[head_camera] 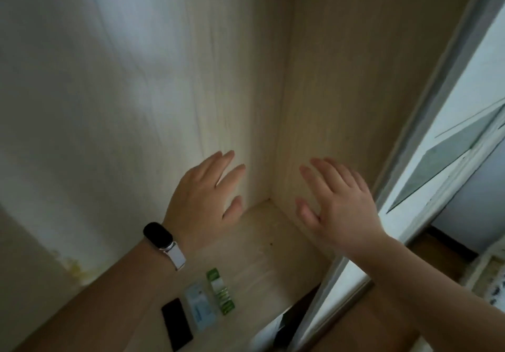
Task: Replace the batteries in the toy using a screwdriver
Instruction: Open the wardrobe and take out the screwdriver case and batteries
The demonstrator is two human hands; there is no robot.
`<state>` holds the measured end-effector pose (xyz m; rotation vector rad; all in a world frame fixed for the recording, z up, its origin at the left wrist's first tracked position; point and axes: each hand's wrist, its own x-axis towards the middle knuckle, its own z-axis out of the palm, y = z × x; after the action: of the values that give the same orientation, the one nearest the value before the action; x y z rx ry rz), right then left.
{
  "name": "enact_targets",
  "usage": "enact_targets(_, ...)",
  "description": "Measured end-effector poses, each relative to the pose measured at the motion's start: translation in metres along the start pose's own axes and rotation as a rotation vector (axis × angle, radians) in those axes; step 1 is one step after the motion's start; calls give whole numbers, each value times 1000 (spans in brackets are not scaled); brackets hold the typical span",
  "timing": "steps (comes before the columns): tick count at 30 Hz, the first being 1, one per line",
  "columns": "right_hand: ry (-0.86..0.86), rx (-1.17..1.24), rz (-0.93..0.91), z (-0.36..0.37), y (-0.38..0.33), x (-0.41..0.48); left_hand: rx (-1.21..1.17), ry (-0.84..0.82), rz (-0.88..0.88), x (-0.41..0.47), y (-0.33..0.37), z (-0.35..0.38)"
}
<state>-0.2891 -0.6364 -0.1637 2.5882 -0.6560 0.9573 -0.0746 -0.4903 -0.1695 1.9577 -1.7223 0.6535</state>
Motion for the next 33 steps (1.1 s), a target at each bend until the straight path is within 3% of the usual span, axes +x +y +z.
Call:
enact_targets(5, -259, 99, -53, 54, -36, -16, 60, -153, -155, -78, -39, 25)
enact_targets(14, -482, 276, -164, 150, -95, -32, 89, -419, -420, -178, -72, 68)
enact_targets(22, -700, 358, -231, 236, -141, -63, 112, -637, -509, -236, -91, 135)
enact_targets(33, -945, 391, -155, 374, -152, -144, 67, -848, -677, -324, -116, 260)
